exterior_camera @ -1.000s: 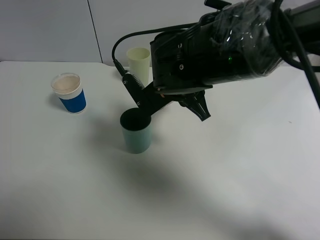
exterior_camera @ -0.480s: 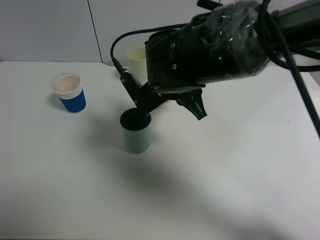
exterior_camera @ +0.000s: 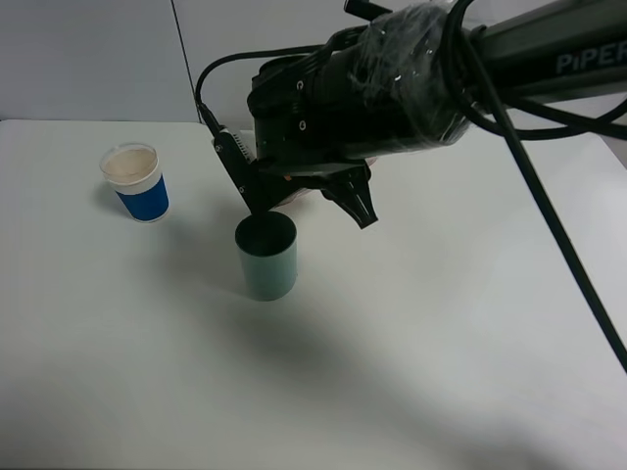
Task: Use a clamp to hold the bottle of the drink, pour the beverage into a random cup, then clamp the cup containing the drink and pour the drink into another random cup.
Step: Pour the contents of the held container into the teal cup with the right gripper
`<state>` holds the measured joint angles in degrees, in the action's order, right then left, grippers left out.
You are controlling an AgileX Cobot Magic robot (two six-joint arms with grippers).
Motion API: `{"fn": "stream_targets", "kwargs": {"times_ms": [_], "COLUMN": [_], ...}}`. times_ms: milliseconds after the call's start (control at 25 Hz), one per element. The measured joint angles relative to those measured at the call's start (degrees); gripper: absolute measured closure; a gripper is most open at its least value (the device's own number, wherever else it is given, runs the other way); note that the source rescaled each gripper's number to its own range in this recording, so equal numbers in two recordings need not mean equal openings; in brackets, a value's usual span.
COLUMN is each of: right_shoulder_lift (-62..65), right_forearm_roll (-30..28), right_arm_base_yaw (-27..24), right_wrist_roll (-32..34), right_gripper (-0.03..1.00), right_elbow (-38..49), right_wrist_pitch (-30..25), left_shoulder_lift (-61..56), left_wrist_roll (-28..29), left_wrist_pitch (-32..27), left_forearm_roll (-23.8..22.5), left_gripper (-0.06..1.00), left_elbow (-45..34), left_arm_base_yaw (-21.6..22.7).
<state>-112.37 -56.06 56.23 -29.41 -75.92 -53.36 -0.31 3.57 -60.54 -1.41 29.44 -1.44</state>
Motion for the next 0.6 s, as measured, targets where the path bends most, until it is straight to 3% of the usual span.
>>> {"fn": "stream_targets", "kwargs": {"times_ms": [600], "right_shoulder_lift": [0.0], "right_forearm_roll": [0.44], "right_arm_base_yaw": [2.17], "right_wrist_roll": [-0.05], "right_gripper": [0.96], "right_elbow": [-0.02], "right_wrist_pitch": [-4.01], "left_shoulder_lift": [0.0], "left_wrist_roll": [0.0], "left_wrist_pitch": [0.0], "left_forearm_roll": [0.0], "left_gripper": [-0.05], "left_elbow": [0.0], "left_arm_base_yaw": [0.0]}}
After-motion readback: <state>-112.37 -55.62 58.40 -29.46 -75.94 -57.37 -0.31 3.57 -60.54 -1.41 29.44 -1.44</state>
